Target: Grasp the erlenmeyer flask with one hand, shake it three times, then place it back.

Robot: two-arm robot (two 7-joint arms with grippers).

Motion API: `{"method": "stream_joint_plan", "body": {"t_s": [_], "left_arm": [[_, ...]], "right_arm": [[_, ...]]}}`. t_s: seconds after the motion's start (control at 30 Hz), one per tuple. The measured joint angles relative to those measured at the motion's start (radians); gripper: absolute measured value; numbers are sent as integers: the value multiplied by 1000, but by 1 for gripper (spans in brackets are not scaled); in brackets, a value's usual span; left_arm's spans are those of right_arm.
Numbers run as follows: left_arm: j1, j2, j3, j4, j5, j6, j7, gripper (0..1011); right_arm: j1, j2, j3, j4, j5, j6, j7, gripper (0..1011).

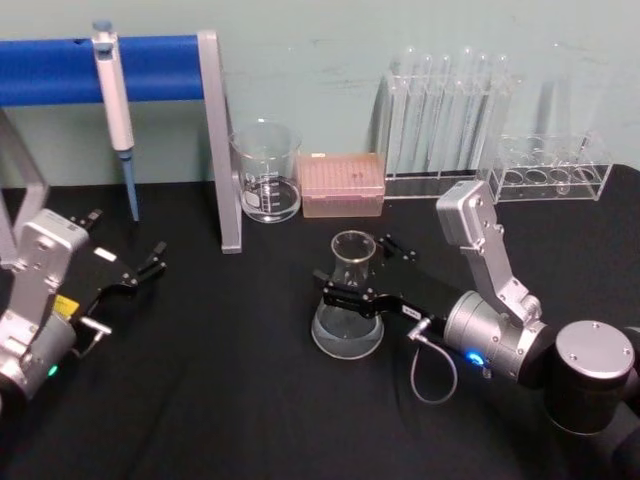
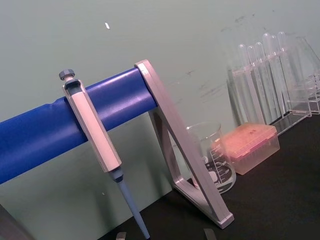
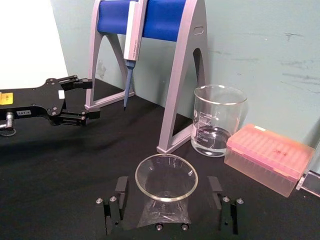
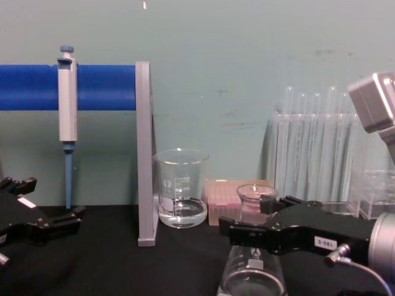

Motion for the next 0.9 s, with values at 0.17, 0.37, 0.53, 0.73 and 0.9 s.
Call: {"method": "stream_joint_plan", "body": {"t_s": [0.17, 0.37, 0.53, 0.73, 0.9], "left_arm": [[0, 0, 0, 0, 0, 0, 0, 1001], [0, 0, 0, 0, 0, 0, 0, 1001], [0, 0, 0, 0, 0, 0, 0, 1001], [0, 0, 0, 0, 0, 0, 0, 1001], [0, 0, 0, 0, 0, 0, 0, 1001]], "right_arm": [[0, 0, 0, 0, 0, 0, 0, 1003], [0, 0, 0, 0, 1, -1, 0, 1002], [-6, 10, 4, -10, 13, -1, 16, 1003], [-28, 38, 15, -42, 28, 5, 28, 1002], [-65, 79, 34, -92, 43, 15, 27, 1002]]}}
